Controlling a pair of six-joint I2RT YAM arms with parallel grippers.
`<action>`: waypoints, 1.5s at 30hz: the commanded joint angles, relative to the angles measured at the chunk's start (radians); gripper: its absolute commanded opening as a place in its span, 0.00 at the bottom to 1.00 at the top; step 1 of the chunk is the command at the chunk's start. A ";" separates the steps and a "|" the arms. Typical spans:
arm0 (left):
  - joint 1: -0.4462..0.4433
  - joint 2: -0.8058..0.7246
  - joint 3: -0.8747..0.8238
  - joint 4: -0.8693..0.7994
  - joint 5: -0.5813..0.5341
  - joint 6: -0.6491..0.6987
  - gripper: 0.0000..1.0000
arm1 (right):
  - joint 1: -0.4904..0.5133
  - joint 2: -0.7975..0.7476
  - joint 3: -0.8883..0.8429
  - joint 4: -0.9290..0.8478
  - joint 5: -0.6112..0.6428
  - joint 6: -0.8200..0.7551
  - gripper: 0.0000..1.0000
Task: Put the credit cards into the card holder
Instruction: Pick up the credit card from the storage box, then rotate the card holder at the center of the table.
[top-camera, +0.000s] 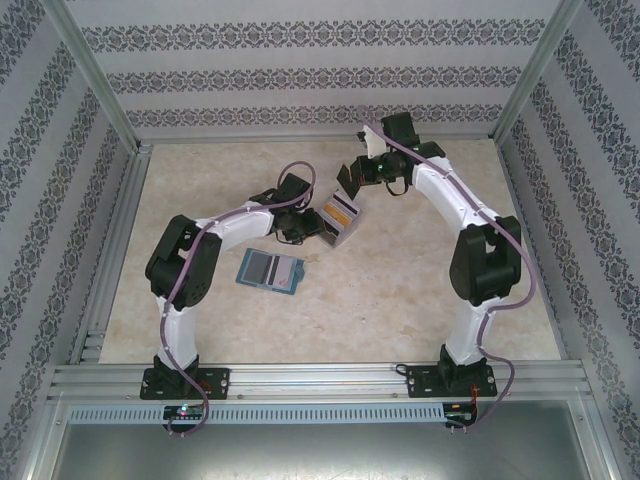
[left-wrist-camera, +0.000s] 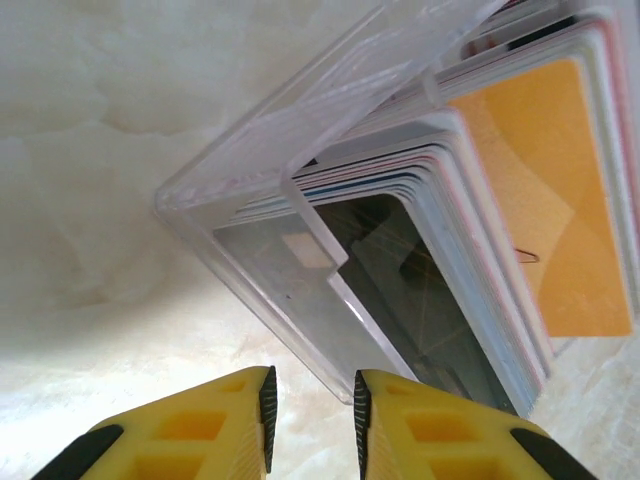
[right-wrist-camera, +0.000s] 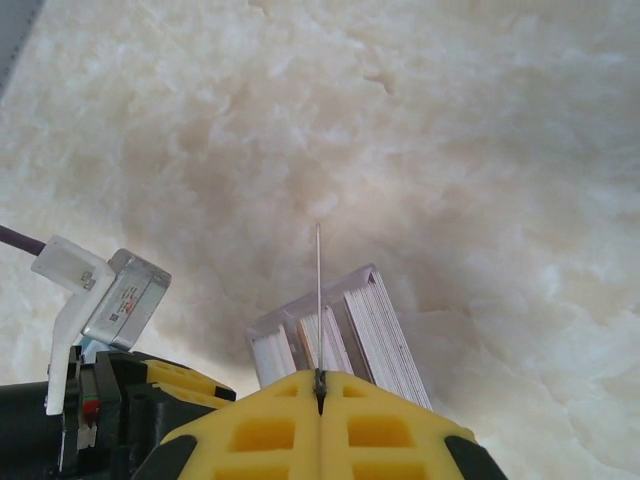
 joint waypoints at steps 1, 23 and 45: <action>0.020 -0.092 -0.037 0.031 -0.010 0.019 0.30 | -0.001 -0.058 -0.042 0.036 -0.032 0.035 0.04; 0.202 -0.251 -0.232 -0.111 -0.151 0.175 0.31 | 0.346 -0.384 -0.594 0.380 -0.093 0.294 0.05; 0.230 -0.132 -0.267 -0.132 -0.137 0.199 0.30 | 0.543 -0.221 -0.694 0.610 -0.022 0.453 0.05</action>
